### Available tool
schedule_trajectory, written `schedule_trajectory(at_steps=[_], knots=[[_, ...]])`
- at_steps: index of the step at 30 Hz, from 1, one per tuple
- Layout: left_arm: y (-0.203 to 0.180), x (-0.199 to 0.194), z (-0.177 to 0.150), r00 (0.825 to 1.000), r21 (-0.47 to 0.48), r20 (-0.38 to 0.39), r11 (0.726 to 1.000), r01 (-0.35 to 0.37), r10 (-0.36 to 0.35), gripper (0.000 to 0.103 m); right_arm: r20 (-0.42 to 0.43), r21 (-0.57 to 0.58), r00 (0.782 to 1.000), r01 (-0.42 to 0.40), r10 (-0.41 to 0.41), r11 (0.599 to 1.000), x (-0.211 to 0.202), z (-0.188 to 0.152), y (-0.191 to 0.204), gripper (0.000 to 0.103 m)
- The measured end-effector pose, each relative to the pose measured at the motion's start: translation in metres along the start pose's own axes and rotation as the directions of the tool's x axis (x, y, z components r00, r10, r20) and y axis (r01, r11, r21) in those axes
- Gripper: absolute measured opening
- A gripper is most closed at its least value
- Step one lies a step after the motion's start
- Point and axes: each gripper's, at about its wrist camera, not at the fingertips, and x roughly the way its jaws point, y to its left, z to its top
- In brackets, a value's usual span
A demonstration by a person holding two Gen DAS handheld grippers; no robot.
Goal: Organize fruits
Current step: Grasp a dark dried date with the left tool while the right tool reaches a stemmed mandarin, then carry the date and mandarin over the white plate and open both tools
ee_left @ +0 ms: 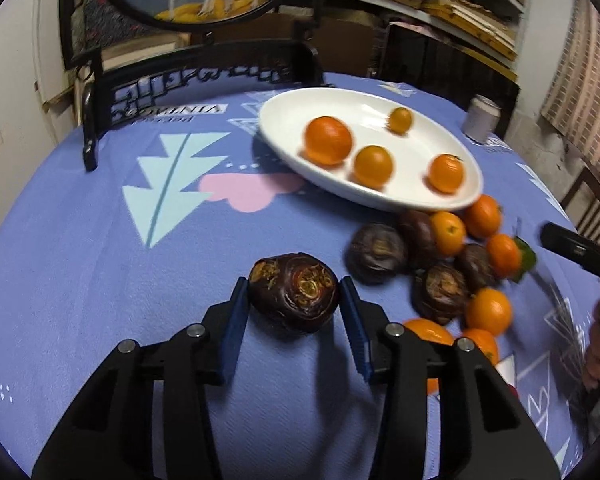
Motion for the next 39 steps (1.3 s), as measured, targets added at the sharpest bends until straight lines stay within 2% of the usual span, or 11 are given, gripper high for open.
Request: schedule_trajectory(at_steps=[6, 8, 11, 14, 21, 25, 29, 32, 34, 39], knots=[[-0.007, 0.002, -0.001, 1.0, 0.024, -0.003, 1.0, 0.019, -0.019, 0.046, -0.025, -0.047, 0.998, 0.057, -0.059, 0.997, 0.029, 0.012, 0.005, 0.07], [-0.006, 0.003, 0.0, 1.0, 0.021, -0.005, 1.0, 0.023, -0.023, 0.046, -0.044, -0.043, 0.997, 0.054, -0.056, 0.998, 0.038, 0.014, 0.003, 0.066], [-0.004, 0.005, 0.001, 1.0, 0.014, -0.012, 1.0, 0.022, -0.022, 0.046, -0.082, -0.028, 0.996, 0.036, -0.038, 0.999, 0.052, 0.017, -0.001, 0.054], [-0.002, 0.009, 0.002, 1.0, 0.011, -0.022, 1.0, 0.022, -0.022, 0.046, -0.083, -0.01, 0.996, 0.018, -0.018, 1.0, 0.056, 0.017, -0.004, 0.046], [0.004, 0.015, 0.003, 0.999, -0.004, -0.033, 1.0, 0.017, -0.017, 0.046, -0.051, -0.003, 0.999, 0.005, -0.006, 1.0, 0.043, 0.015, -0.006, 0.044], [0.01, 0.005, 0.006, 1.0, -0.031, 0.007, 0.999, 0.006, -0.006, 0.046, -0.009, 0.015, 1.0, 0.002, -0.002, 1.0, 0.019, 0.011, -0.011, 0.044], [0.01, -0.007, 0.012, 0.999, -0.038, 0.049, 0.999, -0.008, 0.01, 0.046, 0.074, 0.034, 0.997, -0.005, 0.003, 0.999, -0.014, 0.014, -0.015, 0.044], [0.009, -0.012, 0.029, 0.997, -0.041, 0.07, 0.999, -0.012, 0.015, 0.046, 0.124, 0.029, 0.992, -0.014, 0.01, 0.999, -0.03, 0.024, -0.012, 0.044], [0.008, -0.011, 0.046, 0.997, -0.047, 0.077, 0.999, -0.003, 0.007, 0.046, 0.129, 0.02, 0.992, -0.02, 0.017, 1.0, -0.031, 0.035, -0.009, 0.044], [0.004, 0.001, 0.096, 0.995, -0.045, 0.103, 0.999, -0.016, 0.021, 0.046, 0.118, 0.015, 0.993, -0.001, -0.001, 1.0, -0.006, 0.078, -0.005, 0.045]])
